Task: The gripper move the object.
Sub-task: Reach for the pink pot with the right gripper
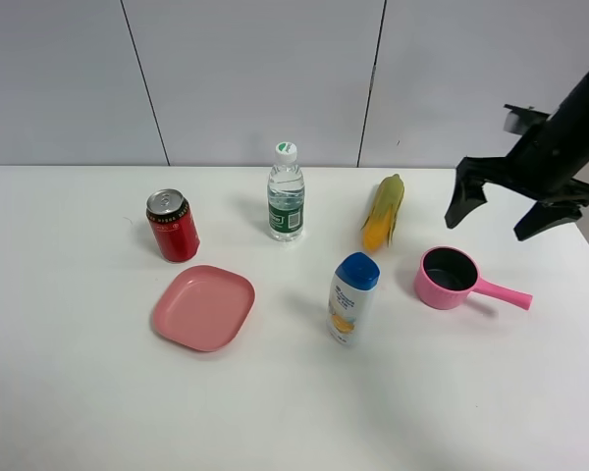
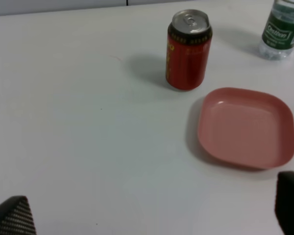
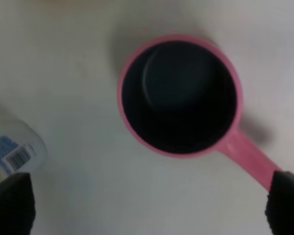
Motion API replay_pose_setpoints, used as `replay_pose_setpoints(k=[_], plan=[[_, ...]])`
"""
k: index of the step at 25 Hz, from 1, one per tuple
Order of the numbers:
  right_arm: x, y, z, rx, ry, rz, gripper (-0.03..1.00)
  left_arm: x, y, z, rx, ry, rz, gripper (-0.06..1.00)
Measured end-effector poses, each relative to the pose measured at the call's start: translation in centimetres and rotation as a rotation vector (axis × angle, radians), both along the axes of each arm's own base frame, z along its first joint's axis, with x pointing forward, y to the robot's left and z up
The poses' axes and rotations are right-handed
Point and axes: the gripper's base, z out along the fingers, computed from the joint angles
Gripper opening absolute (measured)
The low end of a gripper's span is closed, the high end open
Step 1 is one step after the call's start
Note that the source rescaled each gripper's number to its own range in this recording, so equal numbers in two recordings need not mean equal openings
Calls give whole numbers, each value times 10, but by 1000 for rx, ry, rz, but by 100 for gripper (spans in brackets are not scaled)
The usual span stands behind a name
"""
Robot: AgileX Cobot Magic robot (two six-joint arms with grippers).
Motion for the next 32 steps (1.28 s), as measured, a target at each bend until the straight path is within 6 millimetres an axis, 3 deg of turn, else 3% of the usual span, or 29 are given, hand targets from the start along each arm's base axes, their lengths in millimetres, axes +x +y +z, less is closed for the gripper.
replay_pose_setpoints(k=[5, 10, 32], plan=[[9, 40, -20, -38, -15, 126, 94, 0, 0, 0, 0, 0, 0, 100], [13, 62, -42, -75, 17, 194, 94, 0, 0, 0, 0, 0, 0, 100], [33, 67, -125, -122, 130, 181, 89, 0, 0, 0, 0, 0, 0, 100]])
